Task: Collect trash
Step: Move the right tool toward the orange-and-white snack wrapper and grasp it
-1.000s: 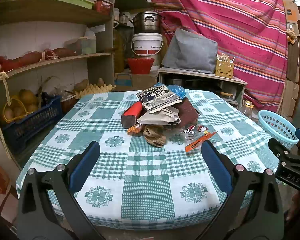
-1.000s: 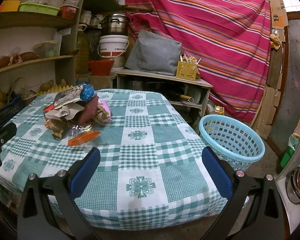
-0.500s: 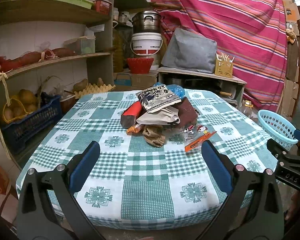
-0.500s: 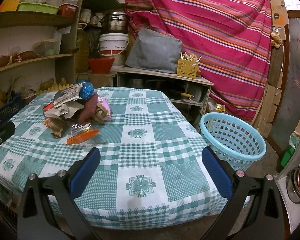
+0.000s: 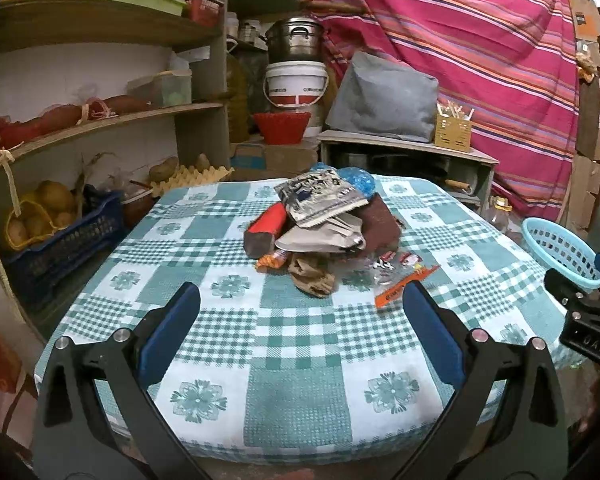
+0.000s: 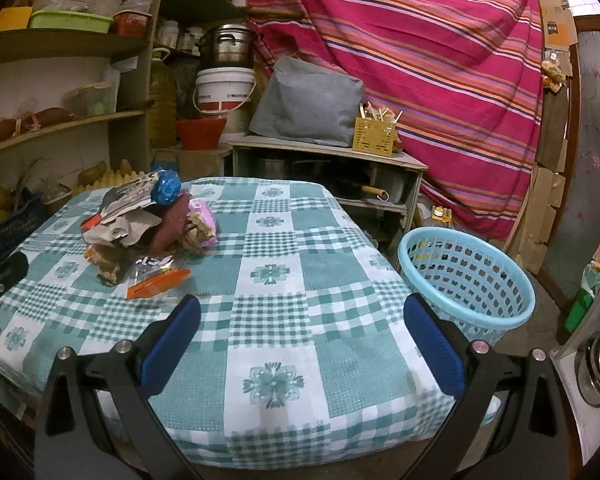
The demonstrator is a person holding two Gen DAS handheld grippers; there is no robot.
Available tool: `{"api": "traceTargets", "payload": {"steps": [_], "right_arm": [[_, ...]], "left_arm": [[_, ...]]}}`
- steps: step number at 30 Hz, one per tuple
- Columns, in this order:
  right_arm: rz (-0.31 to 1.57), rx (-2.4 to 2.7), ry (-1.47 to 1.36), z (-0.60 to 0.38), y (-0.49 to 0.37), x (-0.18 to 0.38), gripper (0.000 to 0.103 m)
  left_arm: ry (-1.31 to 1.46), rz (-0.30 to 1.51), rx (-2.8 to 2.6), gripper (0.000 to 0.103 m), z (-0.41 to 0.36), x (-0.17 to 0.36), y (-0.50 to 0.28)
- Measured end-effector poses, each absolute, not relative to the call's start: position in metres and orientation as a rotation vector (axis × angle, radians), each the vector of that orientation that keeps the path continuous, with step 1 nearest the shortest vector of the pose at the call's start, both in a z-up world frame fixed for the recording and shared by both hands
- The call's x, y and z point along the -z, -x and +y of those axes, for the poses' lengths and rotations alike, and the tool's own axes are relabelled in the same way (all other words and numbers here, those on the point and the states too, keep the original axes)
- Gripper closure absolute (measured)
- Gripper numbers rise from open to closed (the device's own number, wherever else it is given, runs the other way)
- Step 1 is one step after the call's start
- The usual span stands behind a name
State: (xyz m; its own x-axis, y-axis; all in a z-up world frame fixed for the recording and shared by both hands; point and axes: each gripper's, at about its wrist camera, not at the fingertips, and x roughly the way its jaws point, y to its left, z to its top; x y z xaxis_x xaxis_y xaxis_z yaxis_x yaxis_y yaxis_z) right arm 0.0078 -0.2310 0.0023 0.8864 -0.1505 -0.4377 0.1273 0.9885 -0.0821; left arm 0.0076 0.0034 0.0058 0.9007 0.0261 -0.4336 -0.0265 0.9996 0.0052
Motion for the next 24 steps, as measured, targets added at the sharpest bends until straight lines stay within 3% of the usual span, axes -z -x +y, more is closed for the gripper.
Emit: {"api": "traceTargets", "payload": {"steps": [24], "right_arm": [[0.47, 0.071, 0.035, -0.224, -0.076, -0.03, 0.004]], "left_arm": [[0.01, 0.446, -0.059, 0.005, 0.044, -0.061, -0.085]]}}
